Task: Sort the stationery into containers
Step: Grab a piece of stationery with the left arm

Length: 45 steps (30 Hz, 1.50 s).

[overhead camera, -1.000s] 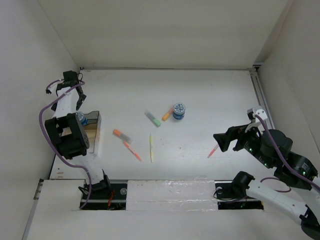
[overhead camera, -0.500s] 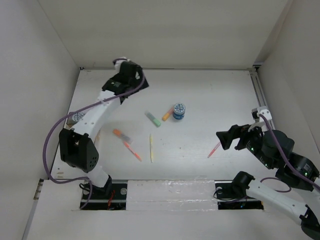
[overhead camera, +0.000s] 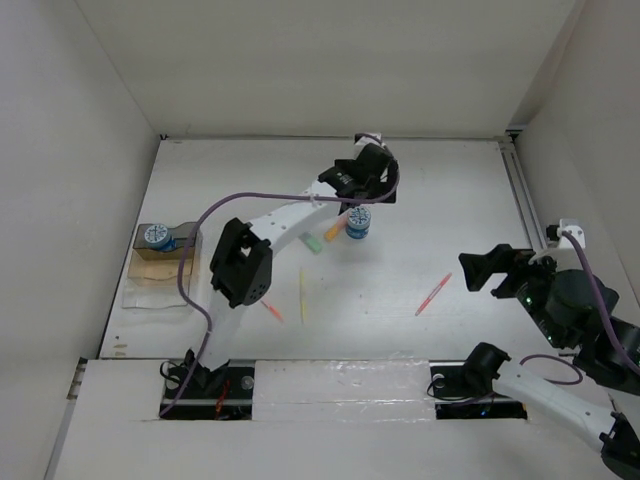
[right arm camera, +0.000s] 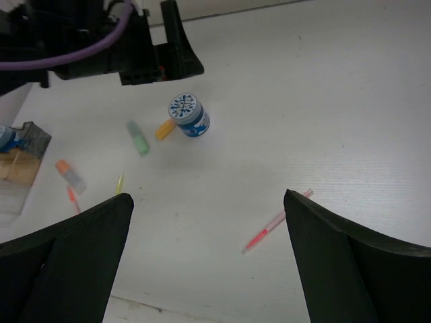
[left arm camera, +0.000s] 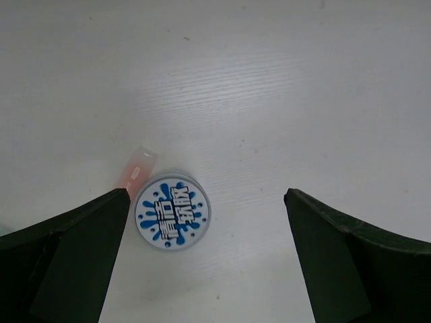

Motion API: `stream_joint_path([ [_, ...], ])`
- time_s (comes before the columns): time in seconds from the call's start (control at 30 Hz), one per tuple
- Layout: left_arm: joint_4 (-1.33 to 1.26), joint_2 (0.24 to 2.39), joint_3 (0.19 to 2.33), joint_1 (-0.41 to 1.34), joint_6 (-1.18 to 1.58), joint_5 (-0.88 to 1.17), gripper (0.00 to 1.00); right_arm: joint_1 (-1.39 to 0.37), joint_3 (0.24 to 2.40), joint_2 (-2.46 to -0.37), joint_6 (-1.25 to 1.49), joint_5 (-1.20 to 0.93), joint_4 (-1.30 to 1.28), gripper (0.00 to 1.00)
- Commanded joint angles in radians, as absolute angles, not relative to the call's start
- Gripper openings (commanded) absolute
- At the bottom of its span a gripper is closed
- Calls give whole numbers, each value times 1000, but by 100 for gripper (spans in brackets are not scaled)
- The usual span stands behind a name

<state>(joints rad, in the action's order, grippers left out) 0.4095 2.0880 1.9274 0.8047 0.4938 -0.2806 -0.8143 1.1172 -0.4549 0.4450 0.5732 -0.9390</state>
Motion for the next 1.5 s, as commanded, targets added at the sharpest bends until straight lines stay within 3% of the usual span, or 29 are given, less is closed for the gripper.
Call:
stream_joint_path([
  [0.0, 504, 2160, 2069, 776, 485, -298, 99, -833, 1120, -413, 439, 581, -917, 100],
  [0.2, 558, 2232, 2074, 776, 517, -351, 99, -833, 1100, -402, 439, 572, -897, 100],
  [0.53, 514, 2168, 1919, 776, 535, -318, 99, -833, 1089, -402, 439, 561, -879, 100],
  [0.93, 509, 2164, 1878, 776, 546, -295, 99, -833, 1080, -402, 430, 552, -879, 100],
  [1.47, 509, 2155, 1859, 767, 555, -275, 54, -833, 1080, -393, 430, 552, -870, 100],
])
